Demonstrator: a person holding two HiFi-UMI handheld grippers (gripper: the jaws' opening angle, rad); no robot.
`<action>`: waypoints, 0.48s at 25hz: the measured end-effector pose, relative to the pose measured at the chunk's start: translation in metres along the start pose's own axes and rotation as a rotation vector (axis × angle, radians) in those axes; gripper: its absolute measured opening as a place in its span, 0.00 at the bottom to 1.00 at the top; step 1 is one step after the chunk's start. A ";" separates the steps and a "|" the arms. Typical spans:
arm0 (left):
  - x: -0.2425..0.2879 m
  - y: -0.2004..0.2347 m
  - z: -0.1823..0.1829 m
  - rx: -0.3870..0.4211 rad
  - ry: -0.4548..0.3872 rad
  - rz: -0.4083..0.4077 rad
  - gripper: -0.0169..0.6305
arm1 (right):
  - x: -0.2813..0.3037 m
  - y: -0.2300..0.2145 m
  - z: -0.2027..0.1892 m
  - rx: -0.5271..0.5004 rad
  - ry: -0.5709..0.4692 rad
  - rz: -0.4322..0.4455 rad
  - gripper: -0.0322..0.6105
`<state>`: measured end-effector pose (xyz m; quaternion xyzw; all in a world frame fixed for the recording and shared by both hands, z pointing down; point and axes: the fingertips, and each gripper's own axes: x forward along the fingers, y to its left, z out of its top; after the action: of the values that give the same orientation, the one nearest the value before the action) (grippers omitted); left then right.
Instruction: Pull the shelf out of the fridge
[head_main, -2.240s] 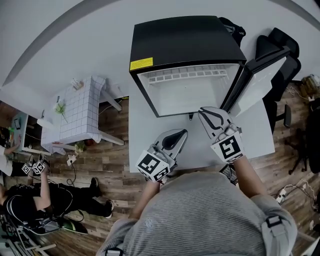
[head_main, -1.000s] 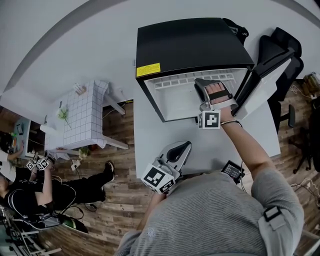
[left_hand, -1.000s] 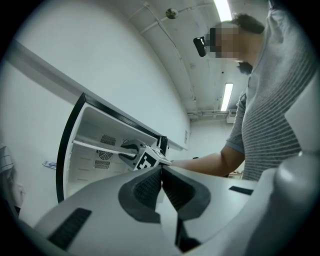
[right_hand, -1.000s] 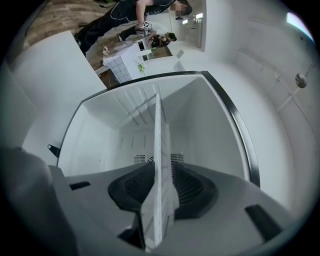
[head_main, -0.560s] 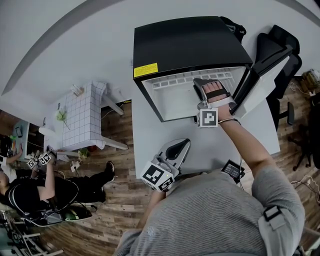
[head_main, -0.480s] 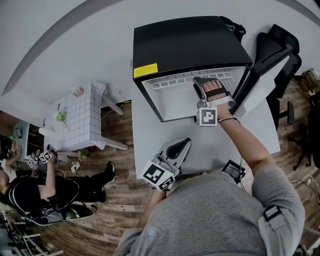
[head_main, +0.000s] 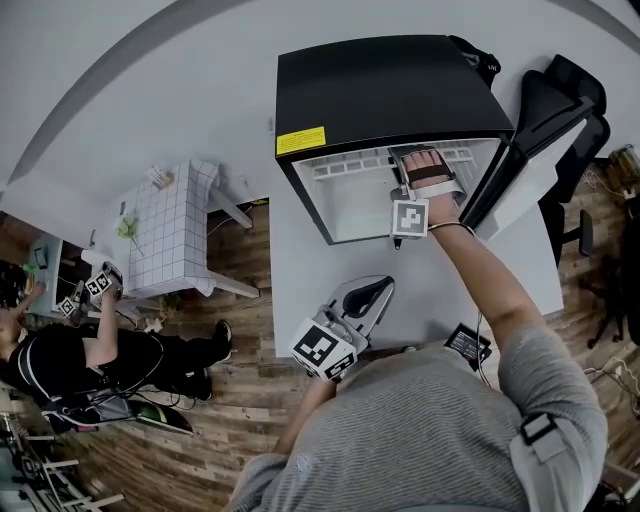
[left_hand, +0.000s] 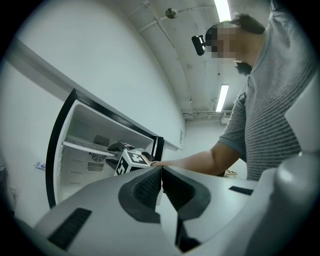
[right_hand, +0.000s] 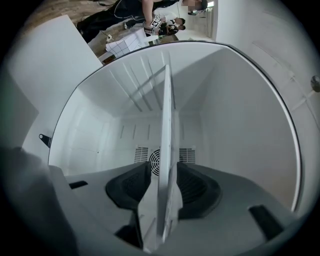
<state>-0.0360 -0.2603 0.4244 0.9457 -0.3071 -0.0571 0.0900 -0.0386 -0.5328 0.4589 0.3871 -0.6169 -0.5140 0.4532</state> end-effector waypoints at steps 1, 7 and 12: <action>-0.001 -0.001 -0.002 0.000 0.002 -0.002 0.05 | 0.002 0.001 0.001 0.000 0.000 0.004 0.28; -0.008 0.000 -0.004 -0.012 0.010 0.018 0.05 | 0.016 -0.001 0.008 -0.012 -0.008 -0.017 0.28; -0.013 0.003 -0.006 -0.016 0.019 0.030 0.04 | 0.026 0.000 0.009 -0.002 0.002 -0.015 0.28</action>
<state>-0.0473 -0.2545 0.4316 0.9407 -0.3201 -0.0491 0.1011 -0.0551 -0.5551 0.4623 0.3919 -0.6129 -0.5176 0.4504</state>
